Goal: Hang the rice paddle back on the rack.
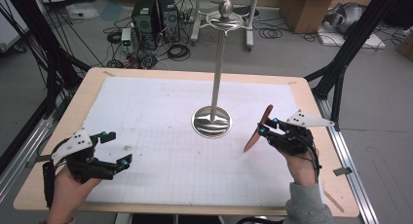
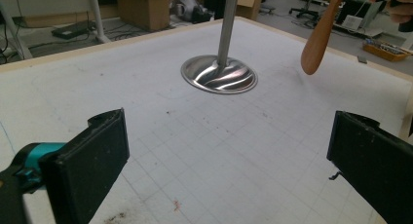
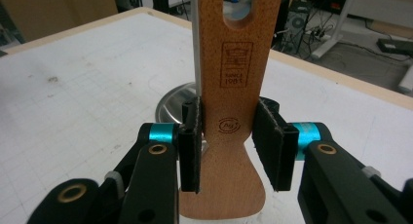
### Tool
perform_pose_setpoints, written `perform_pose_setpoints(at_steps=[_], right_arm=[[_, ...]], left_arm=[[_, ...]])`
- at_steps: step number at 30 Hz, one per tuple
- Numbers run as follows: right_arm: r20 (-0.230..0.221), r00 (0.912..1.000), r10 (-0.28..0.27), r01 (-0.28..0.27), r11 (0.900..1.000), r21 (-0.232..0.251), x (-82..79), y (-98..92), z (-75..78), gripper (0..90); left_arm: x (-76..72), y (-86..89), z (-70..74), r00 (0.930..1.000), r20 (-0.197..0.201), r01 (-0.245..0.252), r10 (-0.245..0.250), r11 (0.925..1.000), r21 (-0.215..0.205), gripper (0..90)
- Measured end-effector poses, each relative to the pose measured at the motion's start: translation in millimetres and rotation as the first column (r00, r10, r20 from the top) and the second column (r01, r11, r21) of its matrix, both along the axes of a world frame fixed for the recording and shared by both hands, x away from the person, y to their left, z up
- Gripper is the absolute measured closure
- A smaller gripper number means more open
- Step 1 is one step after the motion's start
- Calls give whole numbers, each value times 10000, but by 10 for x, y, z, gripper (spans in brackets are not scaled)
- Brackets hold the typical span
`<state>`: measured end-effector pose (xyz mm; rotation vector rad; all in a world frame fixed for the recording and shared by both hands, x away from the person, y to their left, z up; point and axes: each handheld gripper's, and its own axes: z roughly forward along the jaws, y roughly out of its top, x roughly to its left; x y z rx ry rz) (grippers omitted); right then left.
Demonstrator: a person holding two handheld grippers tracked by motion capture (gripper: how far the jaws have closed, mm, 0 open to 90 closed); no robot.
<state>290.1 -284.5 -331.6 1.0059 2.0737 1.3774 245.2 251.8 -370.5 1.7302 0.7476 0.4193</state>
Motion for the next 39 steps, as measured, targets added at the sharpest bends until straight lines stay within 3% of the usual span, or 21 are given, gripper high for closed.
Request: perform_pose_setpoints(at_steps=[8,20,26,37,39], right_arm=[[217,9990,402,-405,9991,119,48,-48,52,648],[419,9954,860,-869,9961,183,99,-124,309,648],[474,9912,1239,-1239,9923,-31,196,-143,432,648],[739,9840,1622,-1662,9848,510,318,-151,660,648],[749,9838,1627,-1670,9844,557,338,-150,691,648]], left_arm=[[-2,20,-2,10000,-39,-49,49,10000,-77,20],[9,60,-20,9999,-113,-43,40,9998,-217,20],[13,96,-14,9999,-111,-111,107,9993,-363,20],[1,115,-56,9996,-237,-149,139,9990,-424,21],[6,110,-76,9992,-402,14,-45,9971,-759,21]])
